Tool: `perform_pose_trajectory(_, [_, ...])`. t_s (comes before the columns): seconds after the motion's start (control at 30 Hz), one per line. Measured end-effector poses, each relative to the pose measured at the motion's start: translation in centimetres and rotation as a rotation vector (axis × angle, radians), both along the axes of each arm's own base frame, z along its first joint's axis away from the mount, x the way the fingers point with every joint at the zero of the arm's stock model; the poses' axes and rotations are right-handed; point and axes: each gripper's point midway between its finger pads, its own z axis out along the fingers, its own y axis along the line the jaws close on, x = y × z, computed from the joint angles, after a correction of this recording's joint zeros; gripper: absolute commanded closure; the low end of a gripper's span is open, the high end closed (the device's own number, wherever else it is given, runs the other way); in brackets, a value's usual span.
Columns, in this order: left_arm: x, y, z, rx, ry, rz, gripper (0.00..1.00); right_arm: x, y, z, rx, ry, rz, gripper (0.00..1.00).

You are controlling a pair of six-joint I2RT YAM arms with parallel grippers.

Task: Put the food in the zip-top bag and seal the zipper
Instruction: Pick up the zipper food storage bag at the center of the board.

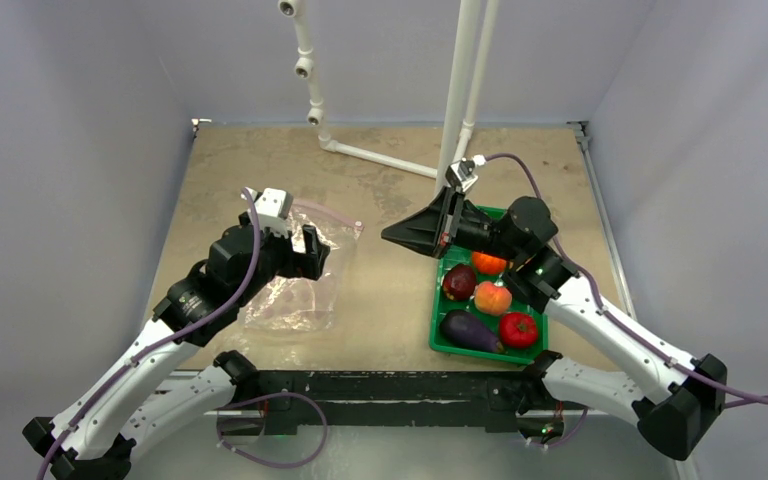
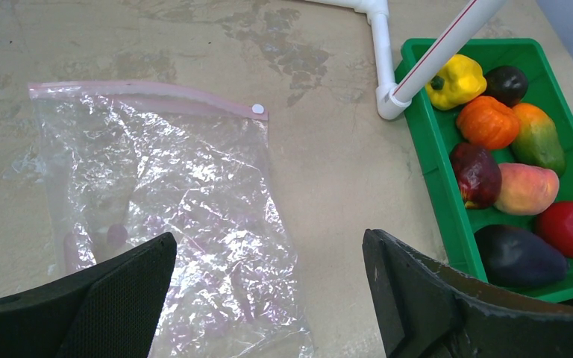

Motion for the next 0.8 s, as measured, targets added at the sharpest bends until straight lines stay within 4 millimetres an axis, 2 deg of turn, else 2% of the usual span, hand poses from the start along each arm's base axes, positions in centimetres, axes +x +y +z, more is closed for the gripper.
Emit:
perform_pose_trajectory(0.1, [0.0, 0.0, 0.0, 0.000, 0.000, 0.000, 0.05, 0.1, -0.1, 0.9, -0.002, -0.015, -0.013, 1.00])
perform_pose_trajectory(0.23, [0.0, 0.0, 0.0, 0.000, 0.000, 0.000, 0.05, 1.1, -0.2, 1.1, -0.038, -0.042, -0.077, 0.91])
perform_pose_trajectory(0.4, [0.0, 0.0, -0.1, 0.003, 0.003, 0.000, 0.05, 3.0, -1.0, 2.0, -0.100, -0.133, -0.222, 0.66])
perform_pose_trajectory(0.5, [0.2, -0.1, -0.4, 0.010, 0.011, 0.001, 0.05, 3.0, -1.8, 2.1, -0.129, -0.202, -0.263, 0.60])
perform_pose_trajectory(0.6, [0.4, -0.2, -0.9, 0.022, 0.026, 0.003, 0.05, 3.3, -2.2, 1.5, -0.182, -0.282, -0.296, 0.53])
perform_pose_trajectory(0.7, [0.8, -0.3, -1.6, 0.044, 0.048, 0.014, 0.06, 4.1, -2.5, 0.0, -0.259, -0.331, -0.332, 0.46])
perform_pose_trajectory(0.8, [1.3, -0.4, -2.8, 0.074, 0.080, 0.032, 0.08, 4.8, -2.8, -1.9, -0.333, -0.369, -0.364, 0.43])
